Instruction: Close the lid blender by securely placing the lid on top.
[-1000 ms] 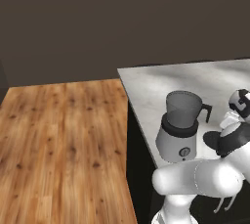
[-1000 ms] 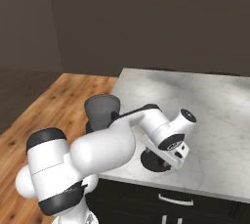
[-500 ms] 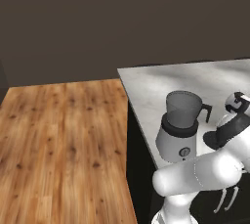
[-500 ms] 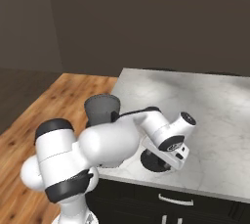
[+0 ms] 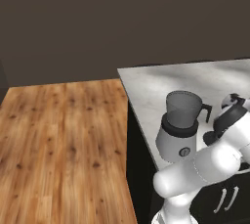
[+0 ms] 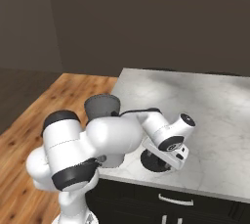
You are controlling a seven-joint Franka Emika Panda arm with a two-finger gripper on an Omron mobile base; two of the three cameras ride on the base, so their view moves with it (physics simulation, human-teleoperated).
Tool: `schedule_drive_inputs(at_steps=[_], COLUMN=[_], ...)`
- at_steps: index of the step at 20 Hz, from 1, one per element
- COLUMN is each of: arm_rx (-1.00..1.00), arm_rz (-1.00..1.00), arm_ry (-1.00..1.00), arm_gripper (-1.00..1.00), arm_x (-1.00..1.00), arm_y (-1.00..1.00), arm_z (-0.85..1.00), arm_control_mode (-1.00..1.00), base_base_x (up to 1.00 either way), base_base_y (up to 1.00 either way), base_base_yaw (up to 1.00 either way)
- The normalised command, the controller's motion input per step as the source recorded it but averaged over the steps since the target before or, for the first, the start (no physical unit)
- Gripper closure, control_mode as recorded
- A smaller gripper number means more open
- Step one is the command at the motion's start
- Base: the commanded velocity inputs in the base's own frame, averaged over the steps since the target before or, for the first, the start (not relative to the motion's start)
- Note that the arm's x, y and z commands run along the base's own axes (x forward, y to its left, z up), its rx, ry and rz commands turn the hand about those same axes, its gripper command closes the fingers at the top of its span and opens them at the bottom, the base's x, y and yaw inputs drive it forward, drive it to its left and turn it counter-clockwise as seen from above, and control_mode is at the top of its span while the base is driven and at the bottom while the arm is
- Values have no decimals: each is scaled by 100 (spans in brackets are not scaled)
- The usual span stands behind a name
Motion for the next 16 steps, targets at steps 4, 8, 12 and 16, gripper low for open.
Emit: schedule_drive_inputs(at_steps=[4,8,12,16], arm_rx=[0,0,0,0], arm_rz=[1,1,1,1], arm_ry=[0,0,0,0], arm_gripper=[-100,-100,-100,-100], arm_x=[13,8,4,1], arm_y=[0,0,0,0], arm_z=[-8,0,0,0], arm_control_mode=[-100,-100,-100,-100], base_base_x=[0,0,0,0], base_base_y=[0,0,0,0], base_base_yaw=[0,0,0,0])
